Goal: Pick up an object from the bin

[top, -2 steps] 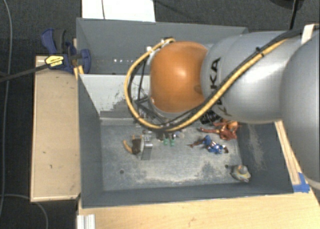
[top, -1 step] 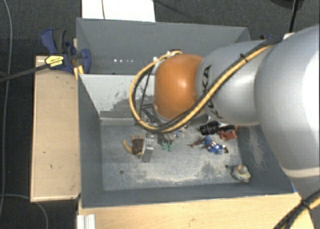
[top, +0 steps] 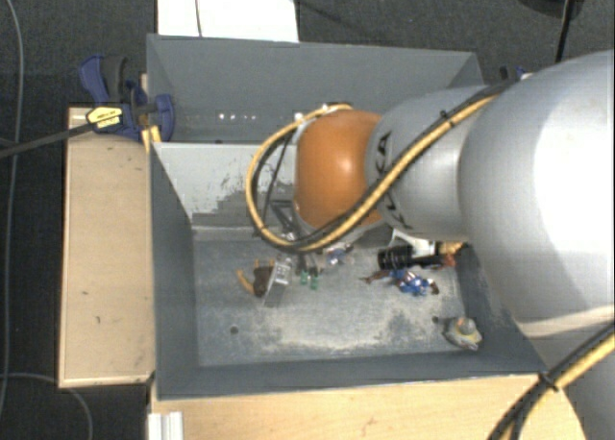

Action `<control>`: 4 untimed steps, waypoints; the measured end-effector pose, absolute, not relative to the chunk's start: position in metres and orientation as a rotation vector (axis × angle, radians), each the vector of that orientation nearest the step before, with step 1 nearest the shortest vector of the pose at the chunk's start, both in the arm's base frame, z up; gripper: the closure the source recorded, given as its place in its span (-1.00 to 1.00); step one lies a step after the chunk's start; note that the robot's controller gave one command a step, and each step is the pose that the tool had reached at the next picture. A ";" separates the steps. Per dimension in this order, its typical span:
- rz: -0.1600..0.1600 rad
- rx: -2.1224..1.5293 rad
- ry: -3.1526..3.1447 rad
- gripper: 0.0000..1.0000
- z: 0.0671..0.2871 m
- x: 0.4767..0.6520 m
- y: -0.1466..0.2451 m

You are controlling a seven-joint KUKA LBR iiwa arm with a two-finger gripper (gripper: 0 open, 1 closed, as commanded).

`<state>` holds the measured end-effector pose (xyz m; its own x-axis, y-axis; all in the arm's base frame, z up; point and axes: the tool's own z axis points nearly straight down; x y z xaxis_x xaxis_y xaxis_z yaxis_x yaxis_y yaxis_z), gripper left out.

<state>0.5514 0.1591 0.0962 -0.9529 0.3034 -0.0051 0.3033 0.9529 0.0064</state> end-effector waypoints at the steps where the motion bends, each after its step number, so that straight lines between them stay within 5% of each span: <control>1: 0.009 0.765 3.043 1.00 0.077 0.551 0.166; 2: 0.010 0.766 3.042 1.00 0.077 0.551 0.166; 4: 0.008 0.758 3.045 1.00 0.154 0.550 0.157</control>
Offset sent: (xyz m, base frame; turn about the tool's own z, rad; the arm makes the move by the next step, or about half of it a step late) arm 0.0000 0.0000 0.0000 0.0000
